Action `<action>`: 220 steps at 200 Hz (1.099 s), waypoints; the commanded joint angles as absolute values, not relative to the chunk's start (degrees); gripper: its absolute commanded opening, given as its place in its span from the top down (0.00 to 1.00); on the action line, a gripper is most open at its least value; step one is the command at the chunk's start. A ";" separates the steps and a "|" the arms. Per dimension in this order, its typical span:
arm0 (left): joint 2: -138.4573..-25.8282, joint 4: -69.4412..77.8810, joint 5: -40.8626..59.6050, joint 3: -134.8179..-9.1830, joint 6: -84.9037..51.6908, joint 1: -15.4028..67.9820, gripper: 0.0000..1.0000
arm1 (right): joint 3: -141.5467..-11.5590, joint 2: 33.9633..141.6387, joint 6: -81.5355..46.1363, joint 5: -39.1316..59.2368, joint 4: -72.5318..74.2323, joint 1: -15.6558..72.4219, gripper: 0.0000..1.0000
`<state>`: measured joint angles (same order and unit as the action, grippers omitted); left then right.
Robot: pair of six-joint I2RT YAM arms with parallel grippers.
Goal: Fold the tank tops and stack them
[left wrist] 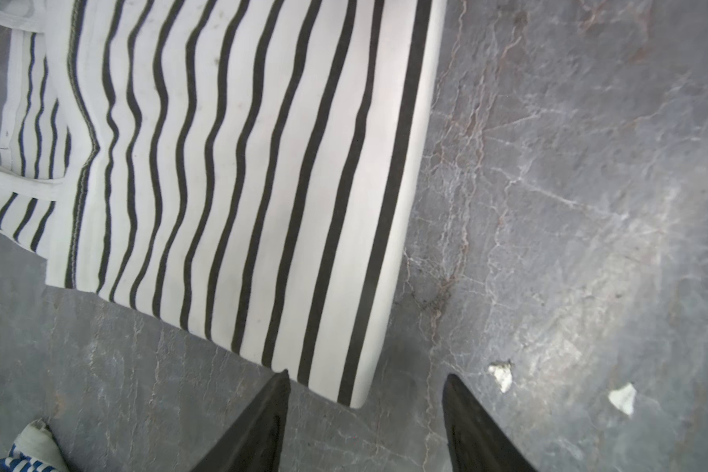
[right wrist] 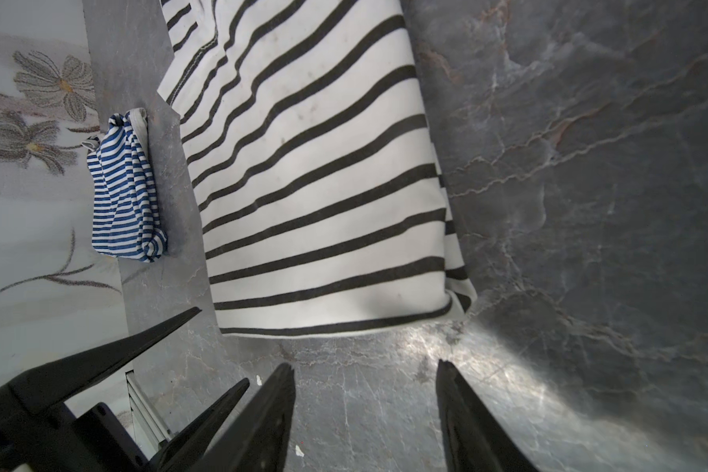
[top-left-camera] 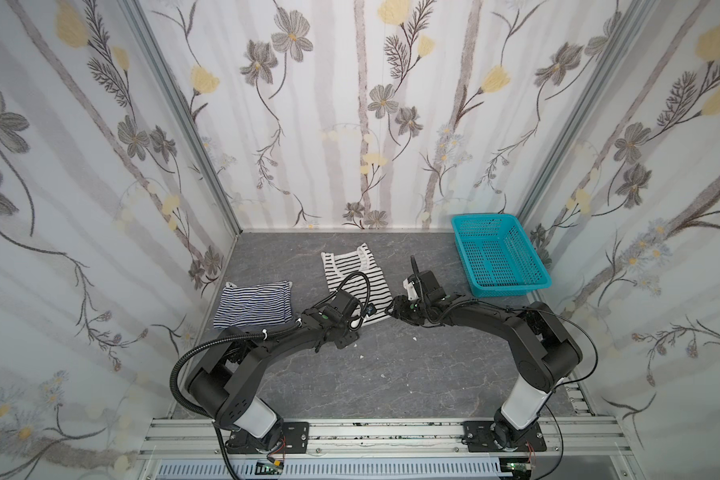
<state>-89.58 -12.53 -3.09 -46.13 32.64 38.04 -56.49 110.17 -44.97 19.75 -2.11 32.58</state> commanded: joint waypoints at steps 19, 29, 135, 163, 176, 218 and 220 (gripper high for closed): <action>-92.12 -10.36 -4.44 -45.70 34.95 37.10 0.41 | -56.51 112.27 -46.32 19.24 0.71 31.75 0.44; -92.79 -10.37 -4.32 -45.87 34.90 36.75 0.42 | -56.60 112.69 -46.32 19.16 0.78 31.49 0.44; -94.31 -10.64 -2.68 -45.88 36.60 35.59 0.76 | -62.14 117.86 -45.42 18.24 -3.10 30.86 0.52; -94.30 -10.72 -1.95 -46.28 36.52 35.45 0.78 | -61.97 117.62 -45.44 18.76 -2.65 31.03 0.72; -94.52 -10.71 -1.70 -46.57 36.60 35.48 0.79 | -61.71 117.10 -45.40 19.05 -1.90 31.01 0.81; -94.34 -12.99 0.24 -48.23 38.02 36.26 0.86 | -61.92 114.66 -45.44 19.83 -0.90 30.97 1.00; -94.20 -13.60 0.46 -48.36 38.20 36.46 0.85 | -61.84 114.40 -45.44 19.75 -0.99 30.95 1.00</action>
<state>-94.54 -9.78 -1.96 -47.11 36.16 35.62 -61.60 116.40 -45.36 19.59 -2.79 30.89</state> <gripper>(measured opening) 0.156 0.065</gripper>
